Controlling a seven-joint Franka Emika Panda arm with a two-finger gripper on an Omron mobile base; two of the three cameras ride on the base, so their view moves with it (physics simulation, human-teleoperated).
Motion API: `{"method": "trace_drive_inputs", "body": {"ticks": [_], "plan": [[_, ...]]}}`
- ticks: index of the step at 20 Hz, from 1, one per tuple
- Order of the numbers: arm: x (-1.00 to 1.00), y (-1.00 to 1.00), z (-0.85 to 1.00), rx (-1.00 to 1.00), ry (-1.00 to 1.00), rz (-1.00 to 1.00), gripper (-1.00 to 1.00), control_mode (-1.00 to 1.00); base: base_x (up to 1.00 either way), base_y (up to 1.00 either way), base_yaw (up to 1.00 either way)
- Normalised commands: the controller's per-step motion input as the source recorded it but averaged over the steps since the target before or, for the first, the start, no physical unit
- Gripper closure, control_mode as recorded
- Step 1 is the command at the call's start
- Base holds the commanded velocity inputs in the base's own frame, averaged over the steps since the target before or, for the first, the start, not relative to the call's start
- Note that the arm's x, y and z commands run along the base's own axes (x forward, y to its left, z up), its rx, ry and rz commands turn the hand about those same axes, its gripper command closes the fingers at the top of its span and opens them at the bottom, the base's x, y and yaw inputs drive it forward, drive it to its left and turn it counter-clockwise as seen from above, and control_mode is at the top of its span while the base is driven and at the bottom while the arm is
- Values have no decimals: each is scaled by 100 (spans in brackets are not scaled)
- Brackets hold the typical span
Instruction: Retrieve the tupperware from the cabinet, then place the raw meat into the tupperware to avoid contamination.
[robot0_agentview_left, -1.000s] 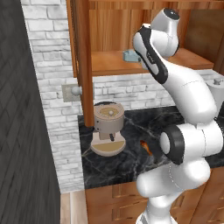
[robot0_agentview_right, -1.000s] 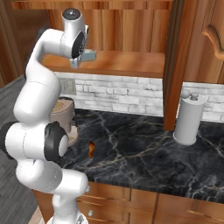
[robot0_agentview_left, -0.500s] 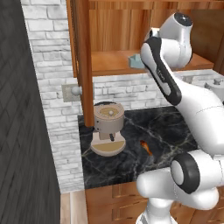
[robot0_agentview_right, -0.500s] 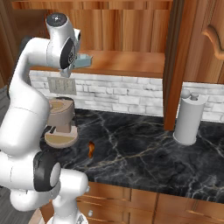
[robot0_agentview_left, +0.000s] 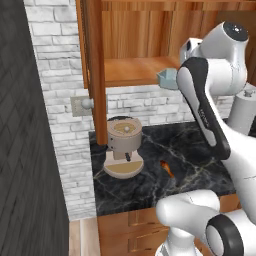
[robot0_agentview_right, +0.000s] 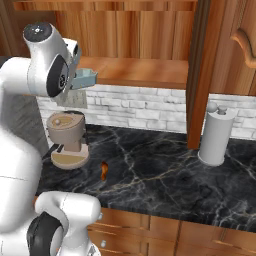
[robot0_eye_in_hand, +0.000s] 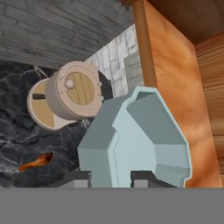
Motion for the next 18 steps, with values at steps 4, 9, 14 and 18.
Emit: {"method": "trace_drive_inputs", "body": {"ticks": [4, 9, 14, 18], "plan": [[-100, -11, 1, 0, 0, -6, 100, -100, 0, 0, 0], [-94, -20, 0, 0, 0, -8, 100, -100, 0, 0, 0], [-60, -40, 0, 0, 0, -8, 100, -100, 0, 0, 0], [-49, -31, -3, 0, 0, -11, 100, -100, 0, 0, 0]]}}
